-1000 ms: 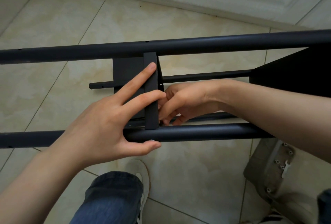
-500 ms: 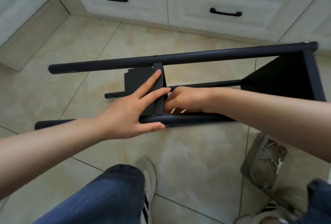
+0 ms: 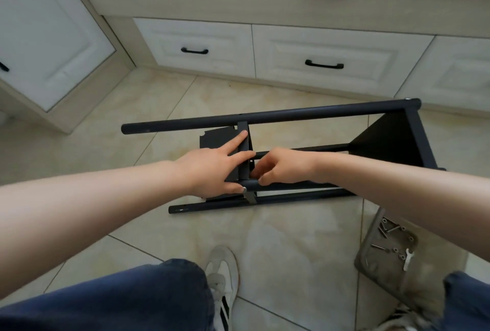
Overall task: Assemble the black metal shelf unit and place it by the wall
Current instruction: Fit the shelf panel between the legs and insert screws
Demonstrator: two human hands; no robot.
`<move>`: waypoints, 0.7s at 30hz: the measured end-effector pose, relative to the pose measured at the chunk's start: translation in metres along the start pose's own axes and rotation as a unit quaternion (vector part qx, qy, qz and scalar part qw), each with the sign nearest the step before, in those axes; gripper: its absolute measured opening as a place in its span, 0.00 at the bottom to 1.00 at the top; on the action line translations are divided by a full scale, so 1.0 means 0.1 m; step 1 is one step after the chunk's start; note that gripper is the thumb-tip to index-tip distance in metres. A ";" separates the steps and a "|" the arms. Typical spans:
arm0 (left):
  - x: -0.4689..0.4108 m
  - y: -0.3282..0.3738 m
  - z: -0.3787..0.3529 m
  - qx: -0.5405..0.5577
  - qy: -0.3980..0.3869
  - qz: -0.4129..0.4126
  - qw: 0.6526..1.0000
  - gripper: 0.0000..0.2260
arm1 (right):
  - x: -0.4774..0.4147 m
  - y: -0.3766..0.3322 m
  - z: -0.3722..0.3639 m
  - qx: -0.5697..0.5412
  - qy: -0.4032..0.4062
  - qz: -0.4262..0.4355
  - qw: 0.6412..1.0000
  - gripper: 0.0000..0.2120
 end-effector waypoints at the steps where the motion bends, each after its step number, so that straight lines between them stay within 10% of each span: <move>1: 0.02 0.02 -0.01 0.012 0.004 0.006 1.000 0.35 | 0.01 0.01 0.00 -0.005 0.006 0.001 1.000 0.14; 21: 0.35 0.24 -0.54 0.286 0.270 0.235 0.889 0.17 | -0.27 0.15 -0.14 -0.162 -0.075 -0.126 0.976 0.13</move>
Point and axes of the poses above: each hand's wrist, its own x-axis away from the middle knuckle, its own z-axis out of the back of the hand, y = z × x, the point moved 6 cm from there along -x, towards the middle knuckle, and after that the axes turned 9 degrees about -x, right-handed, at the moved point
